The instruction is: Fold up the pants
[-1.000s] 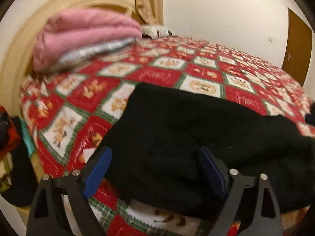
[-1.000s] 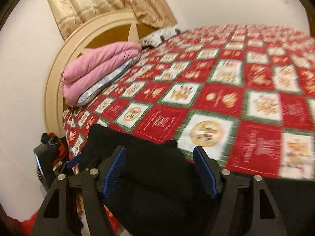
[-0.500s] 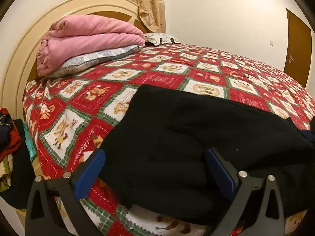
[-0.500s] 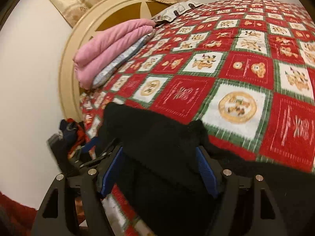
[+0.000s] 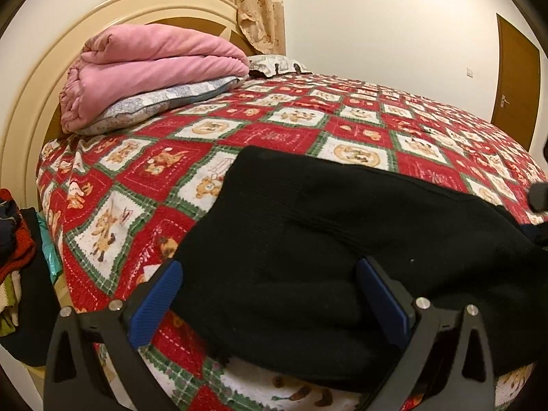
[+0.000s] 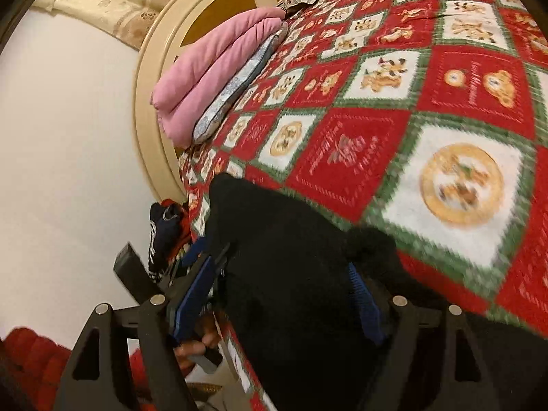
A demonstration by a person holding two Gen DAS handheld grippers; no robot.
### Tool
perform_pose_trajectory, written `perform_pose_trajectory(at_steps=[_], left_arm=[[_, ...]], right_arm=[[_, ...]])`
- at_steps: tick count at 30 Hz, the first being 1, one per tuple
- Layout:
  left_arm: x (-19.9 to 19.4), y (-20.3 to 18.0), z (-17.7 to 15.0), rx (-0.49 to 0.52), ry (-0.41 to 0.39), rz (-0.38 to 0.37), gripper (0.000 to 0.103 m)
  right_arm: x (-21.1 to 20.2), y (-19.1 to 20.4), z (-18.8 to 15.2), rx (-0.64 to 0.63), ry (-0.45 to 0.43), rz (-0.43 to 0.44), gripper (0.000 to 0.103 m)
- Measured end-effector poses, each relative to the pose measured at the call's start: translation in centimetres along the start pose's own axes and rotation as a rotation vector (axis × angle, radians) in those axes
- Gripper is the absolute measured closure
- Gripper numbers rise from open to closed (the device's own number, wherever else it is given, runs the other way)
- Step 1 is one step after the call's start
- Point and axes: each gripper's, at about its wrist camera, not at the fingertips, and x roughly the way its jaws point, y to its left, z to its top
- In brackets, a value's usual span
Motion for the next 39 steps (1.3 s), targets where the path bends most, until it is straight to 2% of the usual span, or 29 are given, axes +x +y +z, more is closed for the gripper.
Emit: perform_pose_trajectory(at_steps=[3,6,8,9,12,14,15,16,18,21,23,26,28,29,30,32,33,34,36,38,39], left_arm=[[0.0,0.0,0.0,0.001,0.001,-0.003,0.000],[0.0,0.0,0.0,0.004,0.001,-0.003,0.000],[0.1,0.0,0.0,0.013,-0.003,-0.007,0.000],[0.1,0.1,-0.1,0.015,-0.006,-0.008,0.000],[0.1,0.1,-0.1,0.034,-0.015,-0.018,0.000],[0.2,0.2,-0.1,0.046,-0.015,-0.025,0.000],[0.2,0.2,0.0,0.048,-0.015,-0.027,0.000],[0.2,0.3,0.0,0.053,-0.015,-0.028,0.000],[0.2,0.3,0.0,0.055,-0.016,-0.032,0.000],[0.2,0.3,0.0,0.051,-0.021,-0.033,0.000],[0.1,0.2,-0.1,0.047,-0.023,-0.025,0.000],[0.2,0.1,0.2,0.053,-0.003,-0.018,0.000],[0.2,0.2,0.4,0.054,0.019,-0.022,0.000],[0.3,0.3,0.7,0.054,0.039,-0.025,0.000],[0.3,0.3,0.7,0.053,0.051,-0.026,0.000],[0.1,0.5,1.3,0.032,0.090,-0.023,0.000],[0.0,0.6,1.5,0.022,0.094,-0.021,0.000],[-0.5,0.6,1.8,0.008,0.083,-0.025,0.000],[-1.6,0.2,2.1,-0.008,0.036,-0.049,0.000],[-1.7,-0.9,2.1,0.008,0.035,-0.052,0.000],[-1.4,-1.5,2.0,0.021,0.056,-0.046,0.000]], right_arm=[[1.5,0.6,1.3,-0.011,0.001,0.007,0.015],[1.0,0.3,2.5,0.016,-0.047,-0.041,0.016],[-0.5,-0.8,3.2,0.065,-0.120,-0.014,0.023],[-1.3,-1.5,3.5,0.085,-0.142,-0.008,0.032],[-1.8,-2.9,3.9,0.094,-0.085,-0.032,0.058],[-2.2,-3.1,3.7,0.064,-0.040,-0.048,0.062],[-2.8,-3.0,3.7,0.047,-0.045,-0.096,0.060],[-4.3,-2.5,3.5,0.012,-0.096,-0.234,0.059],[-7.3,-2.1,2.8,-0.006,-0.182,-0.373,0.059],[-10.3,-0.5,-0.1,-0.026,-0.252,-0.456,0.055],[-10.1,0.3,-2.7,-0.072,-0.225,-0.530,0.050],[-9.3,-0.9,-7.0,-0.080,-0.153,-0.717,0.050],[-11.5,-1.0,-8.9,-0.073,-0.214,-0.728,0.050],[-12.6,-1.0,-9.4,-0.058,-0.217,-0.767,0.050],[-13.8,-0.8,-10.0,-0.047,-0.222,-0.849,0.050],[-17.0,-0.5,-10.9,-0.059,-0.294,-0.944,0.049],[-19.5,-0.8,-11.1,-0.034,-0.356,-1.022,0.045],[-21.5,-1.4,-11.1,0.013,-0.398,-1.089,0.033],[-25.2,-3.0,-10.7,0.128,-0.473,-1.197,0.023],[-28.7,-5.5,-10.0,0.216,-0.549,-1.294,0.023],[-29.9,-6.6,-9.9,0.238,-0.557,-1.338,0.023]])
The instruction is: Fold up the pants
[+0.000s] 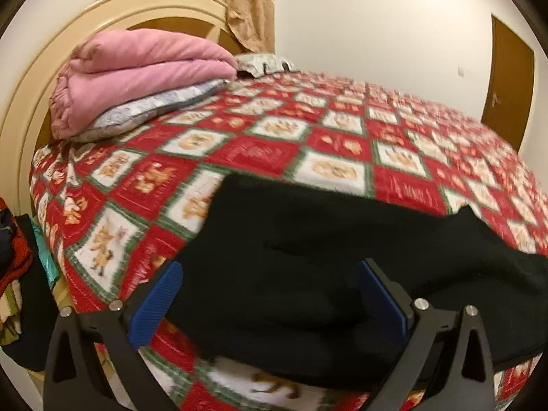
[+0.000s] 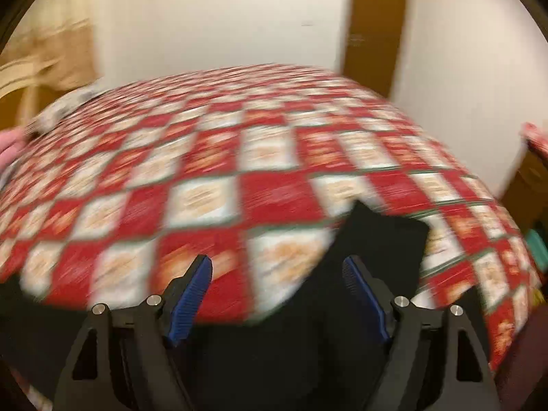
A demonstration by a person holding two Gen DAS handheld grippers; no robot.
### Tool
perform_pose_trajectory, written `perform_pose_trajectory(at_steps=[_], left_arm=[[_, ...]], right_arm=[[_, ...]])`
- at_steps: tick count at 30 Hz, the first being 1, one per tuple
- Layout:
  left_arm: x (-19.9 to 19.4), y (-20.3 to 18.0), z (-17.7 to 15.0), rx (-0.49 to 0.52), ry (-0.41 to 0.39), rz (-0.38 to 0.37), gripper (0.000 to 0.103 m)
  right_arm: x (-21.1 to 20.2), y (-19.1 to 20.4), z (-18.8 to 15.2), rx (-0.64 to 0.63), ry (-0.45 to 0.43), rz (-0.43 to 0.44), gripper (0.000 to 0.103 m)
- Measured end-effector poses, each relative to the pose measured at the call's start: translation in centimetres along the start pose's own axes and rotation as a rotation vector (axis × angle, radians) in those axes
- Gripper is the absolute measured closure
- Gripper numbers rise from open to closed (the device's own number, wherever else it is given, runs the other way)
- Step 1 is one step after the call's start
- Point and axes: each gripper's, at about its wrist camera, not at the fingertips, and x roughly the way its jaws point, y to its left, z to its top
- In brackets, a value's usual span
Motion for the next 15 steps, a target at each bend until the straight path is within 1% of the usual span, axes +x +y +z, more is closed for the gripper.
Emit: perform_pose_trajectory(at_steps=[1,2,3,5,6,7,9,10,11,12,13,14,15], left_arm=[[0.8,-0.6,-0.4,0.012,0.041,0.013,0.000],[1.3,-0.7,-0.7,0.008,0.056,0.022,0.000],[1.1,-0.5,-0.9,-0.013,0.032,0.019,0.000],[1.1,-0.3,-0.9,-0.027,0.034,0.014,0.000],[1.1,-0.3,-0.8,-0.025,0.035,0.014,0.000],[1.1,-0.3,-0.8,-0.021,0.039,0.014,0.000],[1.2,-0.3,-0.7,-0.016,0.044,0.011,0.000],[1.2,-0.4,-0.7,-0.016,0.045,0.011,0.000],[1.2,-0.4,-0.7,-0.016,0.043,0.012,0.000],[1.2,-0.4,-0.6,-0.016,0.043,0.015,0.000],[1.2,-0.4,-0.6,-0.015,0.042,0.018,0.000],[1.2,-0.4,-0.6,-0.016,0.042,0.022,0.000],[1.2,-0.3,-0.5,-0.018,0.042,0.023,0.000]], right_arm=[[1.8,-0.9,0.9,0.003,0.016,-0.062,0.023],[3.4,-1.6,1.4,0.004,0.044,-0.099,0.023],[4.6,-2.1,1.6,0.008,0.073,-0.119,0.023],[7.3,-2.9,1.8,0.018,0.139,-0.137,0.023],[8.7,-3.2,1.7,0.021,0.175,-0.160,0.023],[9.5,-3.5,1.5,0.028,0.197,-0.156,0.023],[10.0,-5.0,0.8,0.134,0.215,-0.080,0.025],[10.1,-6.0,0.5,0.187,0.224,-0.047,0.035],[9.9,-6.7,0.4,0.208,0.224,-0.044,0.043],[9.3,-7.0,0.1,0.212,0.219,-0.051,0.064],[8.9,-7.7,0.0,0.229,0.220,-0.024,0.080],[8.6,-8.0,-0.3,0.243,0.223,0.001,0.086],[8.1,-8.9,-0.4,0.276,0.220,0.055,0.093]])
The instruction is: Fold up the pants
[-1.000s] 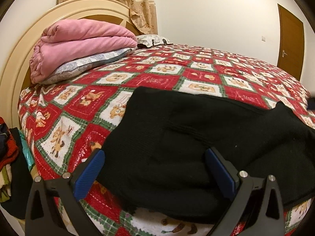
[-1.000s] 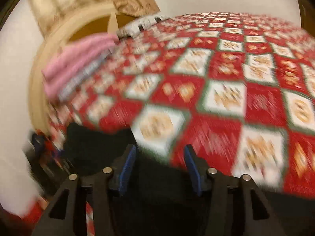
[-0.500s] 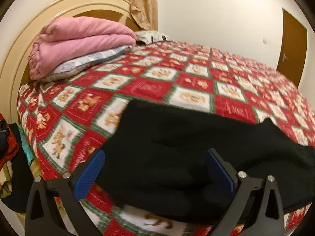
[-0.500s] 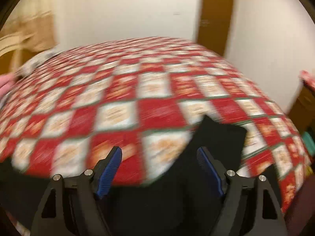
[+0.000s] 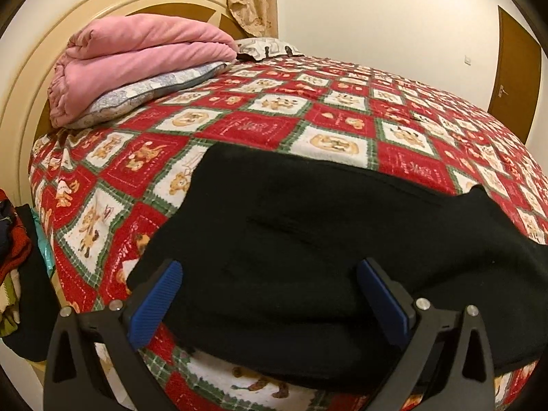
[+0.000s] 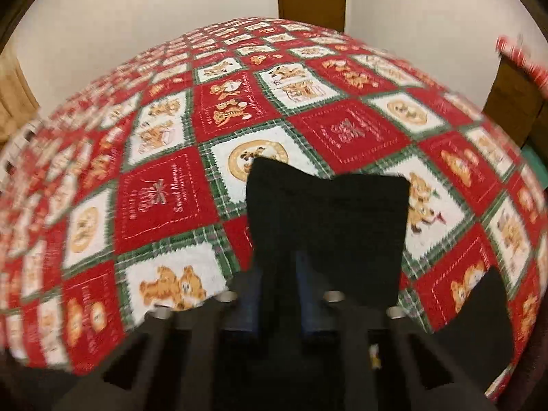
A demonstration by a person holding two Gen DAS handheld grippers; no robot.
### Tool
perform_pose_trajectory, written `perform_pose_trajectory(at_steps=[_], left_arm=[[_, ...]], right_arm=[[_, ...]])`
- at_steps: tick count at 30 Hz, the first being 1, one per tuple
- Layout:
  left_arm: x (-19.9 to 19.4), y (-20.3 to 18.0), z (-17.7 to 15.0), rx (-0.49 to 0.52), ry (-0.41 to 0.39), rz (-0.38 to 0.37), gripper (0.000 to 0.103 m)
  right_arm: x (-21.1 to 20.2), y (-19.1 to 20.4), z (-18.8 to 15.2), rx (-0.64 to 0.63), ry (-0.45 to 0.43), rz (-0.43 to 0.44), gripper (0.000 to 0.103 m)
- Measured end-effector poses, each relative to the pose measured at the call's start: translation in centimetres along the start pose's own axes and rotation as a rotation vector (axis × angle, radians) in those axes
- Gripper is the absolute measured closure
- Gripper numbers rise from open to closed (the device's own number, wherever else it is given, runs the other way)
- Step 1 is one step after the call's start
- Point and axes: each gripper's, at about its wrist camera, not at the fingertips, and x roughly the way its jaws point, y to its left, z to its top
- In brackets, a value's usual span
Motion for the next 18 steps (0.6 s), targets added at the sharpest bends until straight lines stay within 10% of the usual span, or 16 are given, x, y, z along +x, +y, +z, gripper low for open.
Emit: perform_pose_trajectory(at_steps=[7,18], left_arm=[[0.0,0.0,0.0,0.001,0.014,-0.002,0.000],[0.4,-0.3,0.6,0.036,0.031,-0.004,0.000]], right_arm=[[-8.2,-6.9,-3.3,0.165,-0.116,0.244,0.095],[-7.6,-18.4,-12.2,0.475,-0.003,0.215,0.093]])
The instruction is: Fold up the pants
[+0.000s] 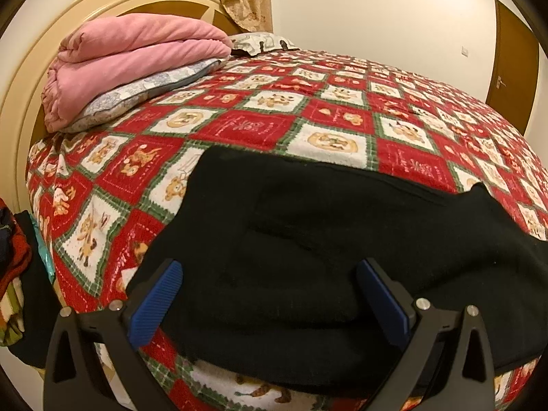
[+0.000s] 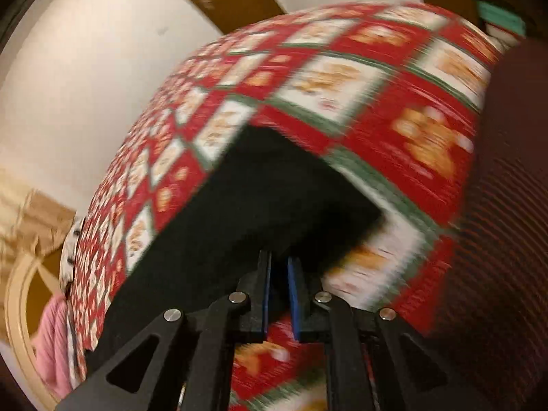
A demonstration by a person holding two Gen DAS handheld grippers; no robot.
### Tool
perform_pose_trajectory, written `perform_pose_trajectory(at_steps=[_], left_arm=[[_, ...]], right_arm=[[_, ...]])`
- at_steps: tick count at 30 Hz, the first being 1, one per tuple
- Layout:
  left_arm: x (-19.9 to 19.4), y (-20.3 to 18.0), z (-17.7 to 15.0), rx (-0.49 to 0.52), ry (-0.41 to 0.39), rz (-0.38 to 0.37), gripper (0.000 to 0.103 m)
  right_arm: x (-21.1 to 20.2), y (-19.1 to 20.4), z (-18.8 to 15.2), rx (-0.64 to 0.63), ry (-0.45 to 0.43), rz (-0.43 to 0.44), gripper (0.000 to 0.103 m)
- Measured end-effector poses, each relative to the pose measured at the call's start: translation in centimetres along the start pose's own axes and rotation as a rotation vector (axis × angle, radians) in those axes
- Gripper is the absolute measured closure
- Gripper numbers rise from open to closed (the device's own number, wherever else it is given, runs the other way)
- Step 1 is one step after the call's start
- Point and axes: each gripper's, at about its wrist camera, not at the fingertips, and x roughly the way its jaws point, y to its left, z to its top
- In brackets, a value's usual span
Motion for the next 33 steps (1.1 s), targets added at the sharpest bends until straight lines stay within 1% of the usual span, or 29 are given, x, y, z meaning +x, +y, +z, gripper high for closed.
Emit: perform_pose_trajectory(at_steps=[2,3,5,6,7,8,9,12,13,15,17,18,19,20,21,22,24,26,28,30,33], left_arm=[[0.1,0.0,0.2,0.011,0.006,-0.001,0.000],[0.1,0.0,0.3,0.018,0.011,-0.001,0.000],[-0.4,-0.1,0.5,0.022,0.009,0.017,0.000],[-0.8,-0.2,0.6,0.024,0.000,0.027,0.000],[-1.8,-0.5,0.6,0.031,-0.027,0.030,0.000],[-2.9,-0.9,0.6,0.042,-0.055,0.013,0.000],[-3.7,-1.2,0.6,0.054,-0.078,-0.010,0.000],[-7.1,-4.3,0.3,0.159,-0.161,-0.136,0.000],[-8.3,-6.3,0.1,0.226,-0.186,-0.192,0.000],[-9.8,-9.3,-0.4,0.327,-0.220,-0.264,0.000],[-10.9,-13.4,-1.7,0.456,-0.236,-0.347,0.000],[-11.1,-14.4,-2.0,0.485,-0.235,-0.369,0.000],[-11.3,-15.9,-2.6,0.517,-0.227,-0.400,0.000],[-11.5,-17.7,-3.3,0.552,-0.209,-0.444,0.000],[-11.6,-18.6,-3.5,0.568,-0.199,-0.464,0.000],[-11.7,-20.0,-4.0,0.593,-0.188,-0.491,0.000],[-12.3,-21.5,-4.5,0.614,-0.182,-0.516,0.000],[-12.7,-22.5,-4.7,0.626,-0.173,-0.559,0.000],[-13.1,-23.1,-4.8,0.628,-0.161,-0.587,0.000],[-13.2,-23.3,-4.7,0.622,-0.159,-0.599,0.000],[-13.0,-23.4,-4.5,0.596,-0.119,-0.631,0.000]], right_arm=[[-1.1,-0.5,0.2,0.000,-0.044,-0.013,0.092],[-1.6,-0.3,0.5,-0.017,-0.066,-0.037,0.089],[-2.2,0.2,1.1,-0.060,-0.090,-0.037,0.083],[-2.5,0.4,1.3,-0.072,-0.095,-0.025,0.077],[-2.7,0.4,1.5,-0.069,-0.100,-0.017,0.067],[-2.8,0.3,1.8,-0.058,-0.104,-0.002,0.060],[-2.9,0.2,1.9,-0.044,-0.111,0.014,0.050],[-2.4,0.5,1.9,-0.055,-0.123,0.020,0.048],[-2.3,0.4,1.9,-0.064,-0.120,0.011,0.048],[-1.1,0.7,2.1,-0.074,-0.104,-0.034,0.048],[-0.2,0.8,2.3,-0.080,-0.098,-0.057,0.050],[0.5,1.0,2.4,-0.077,-0.085,-0.031,0.050],[1.0,1.2,2.5,-0.082,-0.073,-0.024,0.055],[1.4,1.8,2.5,-0.117,-0.071,-0.053,0.064],[1.6,2.2,2.5,-0.151,-0.077,-0.088,0.087],[1.5,2.4,2.6,-0.177,-0.080,-0.105,0.095],[0.8,2.3,2.9,-0.197,-0.092,-0.082,0.096],[-0.2,2.4,3.0,-0.238,-0.116,-0.077,0.097],[-1.8,2.7,2.9,-0.302,-0.139,-0.073,0.097],[-2.7,2.6,2.6,-0.327,-0.149,-0.079,0.097],[-2.4,2.1,2.5,-0.365,-0.131,-0.173,0.097]])
